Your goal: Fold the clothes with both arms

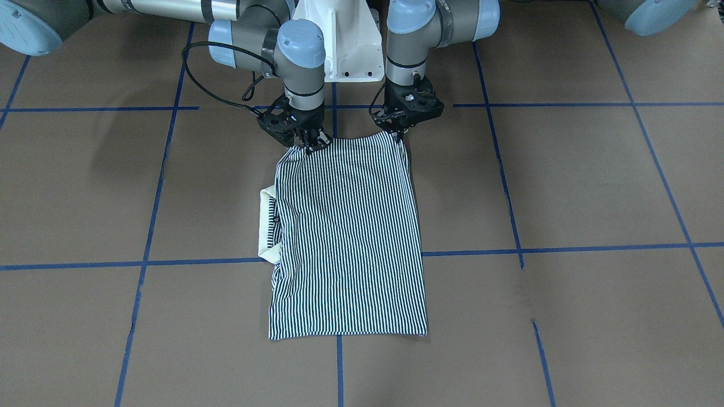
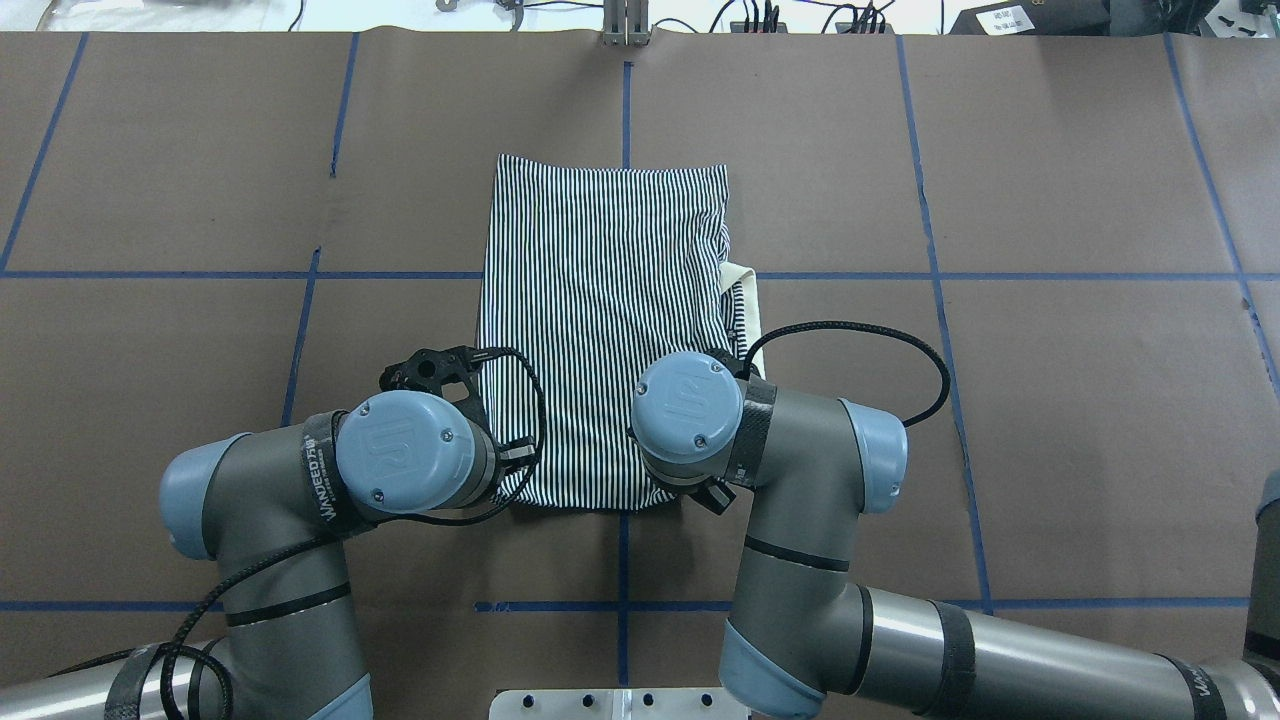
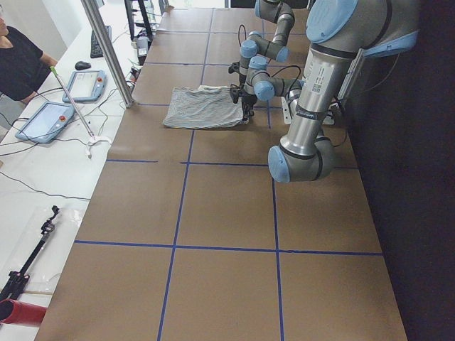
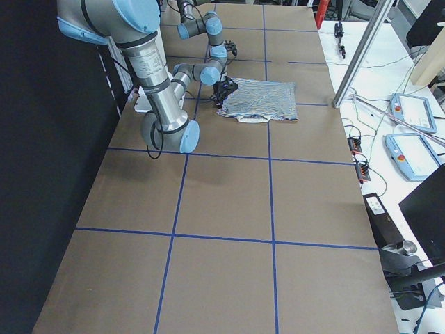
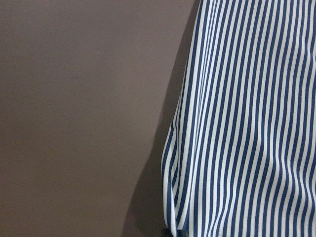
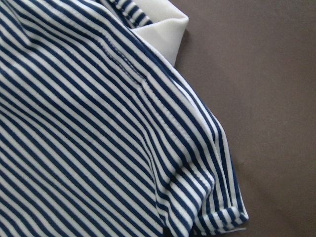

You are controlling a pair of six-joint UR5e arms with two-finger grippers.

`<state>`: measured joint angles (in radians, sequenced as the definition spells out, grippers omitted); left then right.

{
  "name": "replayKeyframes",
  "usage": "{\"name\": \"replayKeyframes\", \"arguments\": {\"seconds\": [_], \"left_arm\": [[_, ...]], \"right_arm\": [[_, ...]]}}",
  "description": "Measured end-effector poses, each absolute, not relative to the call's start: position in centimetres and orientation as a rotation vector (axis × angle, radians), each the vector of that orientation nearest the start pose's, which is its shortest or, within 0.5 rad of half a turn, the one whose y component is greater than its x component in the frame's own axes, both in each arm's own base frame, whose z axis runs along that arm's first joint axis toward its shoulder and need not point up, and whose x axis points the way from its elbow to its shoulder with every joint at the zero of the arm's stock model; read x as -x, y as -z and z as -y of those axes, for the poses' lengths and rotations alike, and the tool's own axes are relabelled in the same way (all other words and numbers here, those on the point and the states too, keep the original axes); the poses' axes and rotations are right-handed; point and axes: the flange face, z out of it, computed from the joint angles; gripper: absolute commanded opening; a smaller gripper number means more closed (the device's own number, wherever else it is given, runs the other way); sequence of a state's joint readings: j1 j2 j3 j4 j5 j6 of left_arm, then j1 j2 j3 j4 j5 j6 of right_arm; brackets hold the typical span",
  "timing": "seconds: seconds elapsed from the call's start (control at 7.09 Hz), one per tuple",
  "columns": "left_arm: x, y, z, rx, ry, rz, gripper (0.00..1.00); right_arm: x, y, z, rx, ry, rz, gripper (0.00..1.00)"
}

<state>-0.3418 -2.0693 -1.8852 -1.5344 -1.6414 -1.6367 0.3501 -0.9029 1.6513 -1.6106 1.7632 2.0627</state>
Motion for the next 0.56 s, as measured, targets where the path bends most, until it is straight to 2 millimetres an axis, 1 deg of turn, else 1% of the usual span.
{"name": "replayKeyframes", "arguments": {"seconds": [0.28,0.42,0.56], "left_arm": [[-53.5,-25.1,32.4,-0.040,0.357,-0.786,0.00],[-53.3,-24.8,32.1,-0.039,0.351,-0.794,0.00],[-53.3,-23.8,30.4,-0.031,0.326,-0.818,0.00]], "right_arm": [[60.4,-23.5,34.9,0.241,-0.739,0.717,0.00],[59.7,-23.1,34.6,0.251,-0.734,0.729,0.00],[58.3,-22.4,33.8,0.271,-0.720,0.753,0.00]]}}
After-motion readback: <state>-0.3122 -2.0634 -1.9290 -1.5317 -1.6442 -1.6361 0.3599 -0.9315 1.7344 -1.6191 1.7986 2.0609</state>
